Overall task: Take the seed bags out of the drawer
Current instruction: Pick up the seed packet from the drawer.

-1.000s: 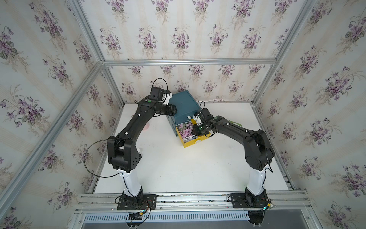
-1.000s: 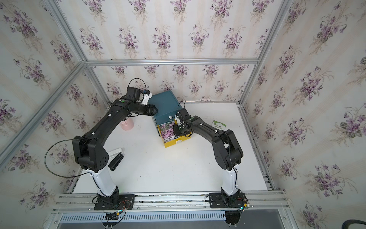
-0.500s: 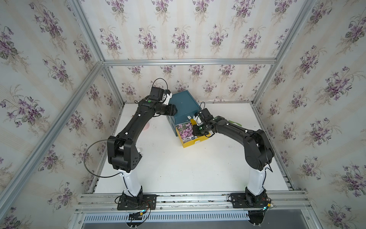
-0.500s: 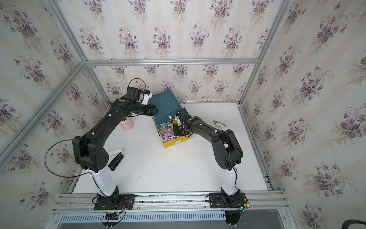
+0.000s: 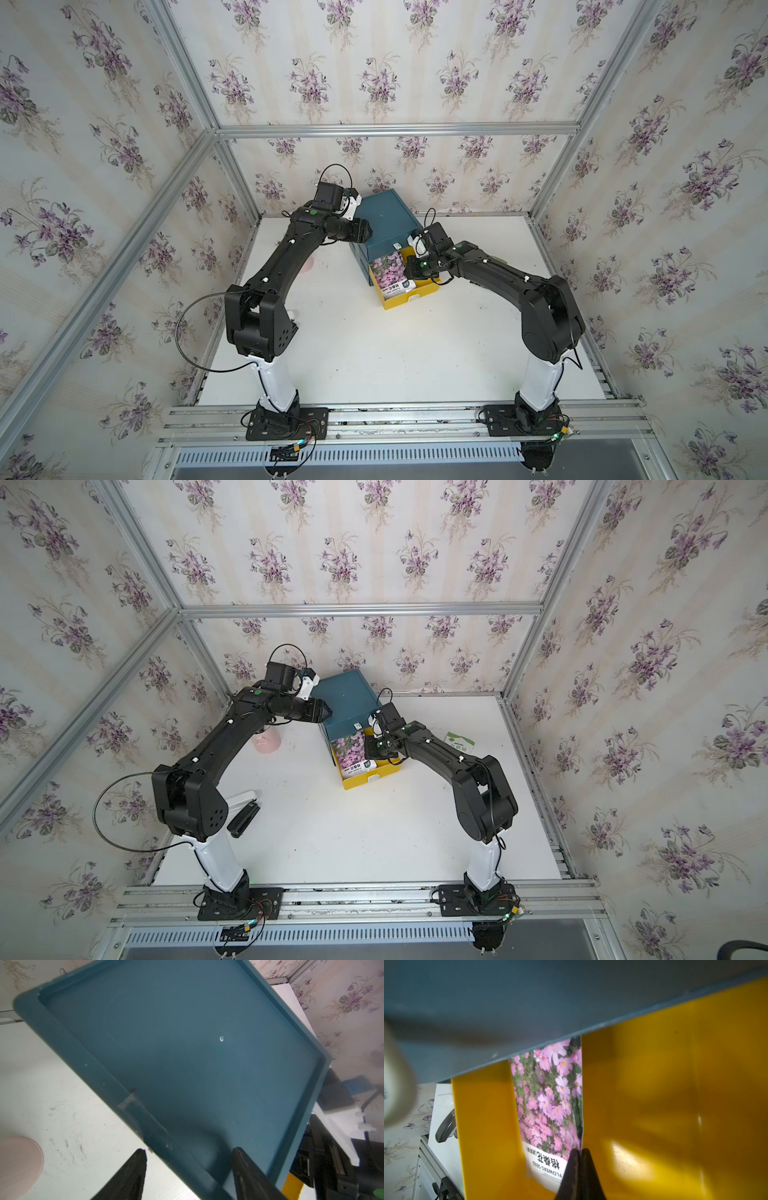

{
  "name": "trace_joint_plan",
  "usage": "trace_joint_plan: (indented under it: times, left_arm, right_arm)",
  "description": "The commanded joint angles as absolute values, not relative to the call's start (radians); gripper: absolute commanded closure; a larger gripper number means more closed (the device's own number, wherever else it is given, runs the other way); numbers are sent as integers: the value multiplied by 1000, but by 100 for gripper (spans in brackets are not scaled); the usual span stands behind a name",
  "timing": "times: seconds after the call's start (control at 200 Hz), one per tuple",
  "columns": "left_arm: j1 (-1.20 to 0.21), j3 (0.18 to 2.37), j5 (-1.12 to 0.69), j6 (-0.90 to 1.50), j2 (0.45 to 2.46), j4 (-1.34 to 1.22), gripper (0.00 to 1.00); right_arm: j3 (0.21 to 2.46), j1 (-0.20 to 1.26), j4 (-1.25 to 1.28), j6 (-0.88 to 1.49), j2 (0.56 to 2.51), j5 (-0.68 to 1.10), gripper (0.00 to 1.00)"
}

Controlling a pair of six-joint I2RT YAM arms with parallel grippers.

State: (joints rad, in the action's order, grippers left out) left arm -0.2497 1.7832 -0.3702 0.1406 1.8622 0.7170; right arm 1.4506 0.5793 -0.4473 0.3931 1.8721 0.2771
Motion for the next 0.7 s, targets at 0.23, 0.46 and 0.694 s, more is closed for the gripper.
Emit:
trace_joint_plan:
  times: [0.23, 0.46, 0.694]
  left_arm:
    - [-250, 1776, -333, 105, 1879, 864, 32]
    - [-250, 1781, -336, 102, 1879, 867, 32]
    - [-250, 1782, -335, 102, 1882, 866, 32]
  right_arm:
    - [1457, 562, -472, 400, 1824, 268, 100]
    - [1462, 552, -492, 403, 1801, 284, 100]
    - [1460, 552, -513, 410, 1767, 297, 100]
